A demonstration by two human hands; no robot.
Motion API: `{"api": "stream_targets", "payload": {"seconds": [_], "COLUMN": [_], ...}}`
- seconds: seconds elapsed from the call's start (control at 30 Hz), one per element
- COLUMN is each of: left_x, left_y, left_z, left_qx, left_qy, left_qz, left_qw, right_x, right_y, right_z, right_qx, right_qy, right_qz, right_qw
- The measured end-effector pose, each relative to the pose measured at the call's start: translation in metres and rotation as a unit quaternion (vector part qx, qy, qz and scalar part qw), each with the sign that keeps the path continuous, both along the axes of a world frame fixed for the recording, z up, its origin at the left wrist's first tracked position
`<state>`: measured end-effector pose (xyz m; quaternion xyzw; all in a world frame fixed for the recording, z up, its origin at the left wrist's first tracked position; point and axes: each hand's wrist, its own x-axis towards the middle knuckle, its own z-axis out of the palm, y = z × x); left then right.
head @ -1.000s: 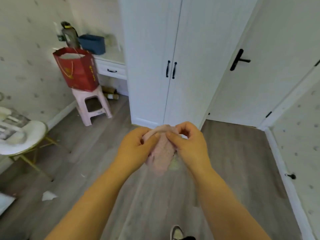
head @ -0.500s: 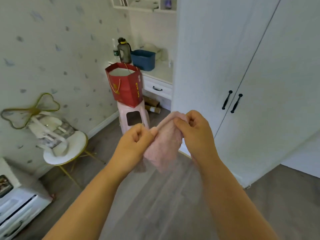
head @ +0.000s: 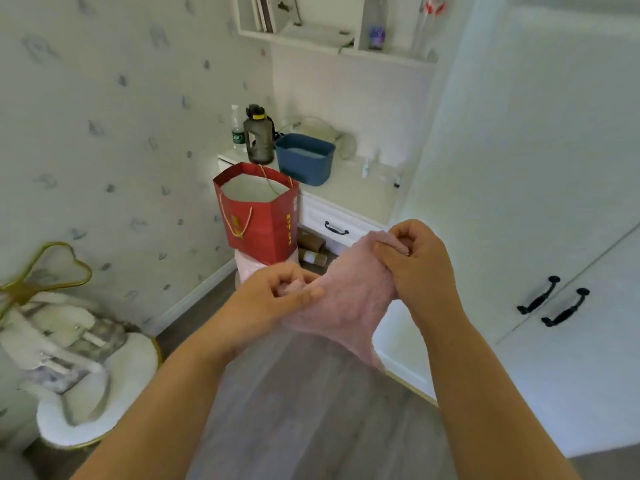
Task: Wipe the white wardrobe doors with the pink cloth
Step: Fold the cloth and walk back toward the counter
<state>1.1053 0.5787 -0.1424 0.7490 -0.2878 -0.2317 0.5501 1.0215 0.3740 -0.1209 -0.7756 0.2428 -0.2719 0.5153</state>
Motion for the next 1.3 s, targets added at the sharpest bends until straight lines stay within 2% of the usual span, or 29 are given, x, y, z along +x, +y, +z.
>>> {"api": "stream_targets", "payload": {"seconds": [0.1,0.23,0.37,0.47,0.57,0.67,0.77,0.83,0.97,1.07,1.17,1.3], "left_x": [0.063,0.129,0.204,0.244,0.308,0.358,0.402,0.437,0.496,0.528,0.552,0.579], "left_y": [-0.018,-0.068,-0.118,-0.132,-0.169,-0.205,-0.236,-0.261,-0.309,-0.338,-0.353,-0.381], "left_z": [-0.002,-0.010,-0.019,-0.022,-0.029,-0.030,-0.033,-0.040,-0.056,-0.052,-0.043,-0.061], "left_qx": [-0.020,0.020,0.083,0.161,0.244,0.235,0.220,0.235,0.253,0.228,0.167,0.178], "left_qy": [-0.006,-0.020,-0.001,0.028,-0.039,-0.135,-0.254,-0.317,-0.366,-0.397,-0.397,-0.392], "left_qz": [0.103,0.139,0.129,0.046,0.015,0.031,0.001,-0.016,-0.069,-0.123,-0.149,-0.181], "left_qw": [0.994,0.990,0.988,0.986,0.969,0.962,0.942,0.919,0.893,0.881,0.890,0.884], "right_x": [0.039,0.094,0.167,0.205,0.254,0.292,0.321,0.342,0.377,0.399,0.414,0.433], "right_y": [-0.025,-0.063,-0.105,-0.126,-0.160,-0.187,-0.207,-0.218,-0.234,-0.253,-0.269,-0.284], "right_z": [0.002,-0.011,-0.030,-0.039,-0.047,-0.054,-0.063,-0.068,-0.073,-0.069,-0.068,-0.086], "right_qx": [0.007,-0.014,0.018,0.000,-0.032,-0.062,-0.108,-0.074,0.067,0.041,-0.001,0.065], "right_qy": [0.004,0.028,0.018,0.042,0.073,0.109,0.184,0.199,0.152,0.163,0.175,0.178], "right_qz": [-0.023,-0.024,-0.034,-0.023,-0.041,-0.077,-0.100,-0.113,-0.179,-0.236,-0.276,-0.286], "right_qw": [1.000,0.999,0.999,0.999,0.996,0.989,0.972,0.971,0.970,0.957,0.945,0.939]}}
